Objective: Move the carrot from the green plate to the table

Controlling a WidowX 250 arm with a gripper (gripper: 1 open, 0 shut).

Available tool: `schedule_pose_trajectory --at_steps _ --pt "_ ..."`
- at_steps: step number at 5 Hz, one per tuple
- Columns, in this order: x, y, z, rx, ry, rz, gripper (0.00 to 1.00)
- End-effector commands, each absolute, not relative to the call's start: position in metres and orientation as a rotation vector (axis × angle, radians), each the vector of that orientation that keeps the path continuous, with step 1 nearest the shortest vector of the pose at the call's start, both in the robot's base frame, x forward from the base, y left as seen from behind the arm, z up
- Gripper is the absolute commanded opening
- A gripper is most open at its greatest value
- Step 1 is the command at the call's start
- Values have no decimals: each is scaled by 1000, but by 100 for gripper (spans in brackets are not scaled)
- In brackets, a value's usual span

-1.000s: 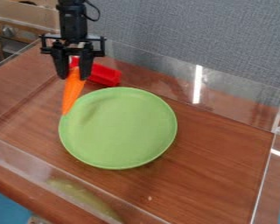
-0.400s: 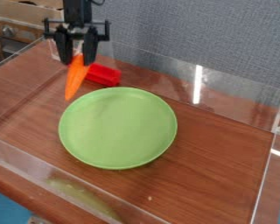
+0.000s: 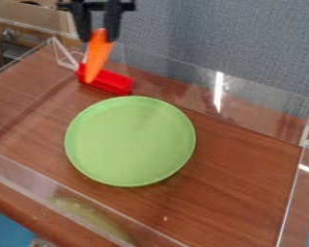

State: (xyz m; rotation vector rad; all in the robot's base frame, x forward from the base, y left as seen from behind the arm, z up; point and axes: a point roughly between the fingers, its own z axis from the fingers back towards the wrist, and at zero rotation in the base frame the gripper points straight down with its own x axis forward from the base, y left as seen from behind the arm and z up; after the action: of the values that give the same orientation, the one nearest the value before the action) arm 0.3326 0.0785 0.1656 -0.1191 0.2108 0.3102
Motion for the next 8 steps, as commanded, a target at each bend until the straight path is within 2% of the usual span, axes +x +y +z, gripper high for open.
schedule_pose_trajectory --at_steps 1,2,3,5,7,8 --pt "332 41 193 -90 123 221 0" --pt "336 18 170 -66 162 172 0" --pt "333 28 147 -36 187 146 0" --pt "336 43 115 -17 216 109 0" --pt "337 92 114 -24 216 206 0" --pt "333 128 106 -22 225 241 0"
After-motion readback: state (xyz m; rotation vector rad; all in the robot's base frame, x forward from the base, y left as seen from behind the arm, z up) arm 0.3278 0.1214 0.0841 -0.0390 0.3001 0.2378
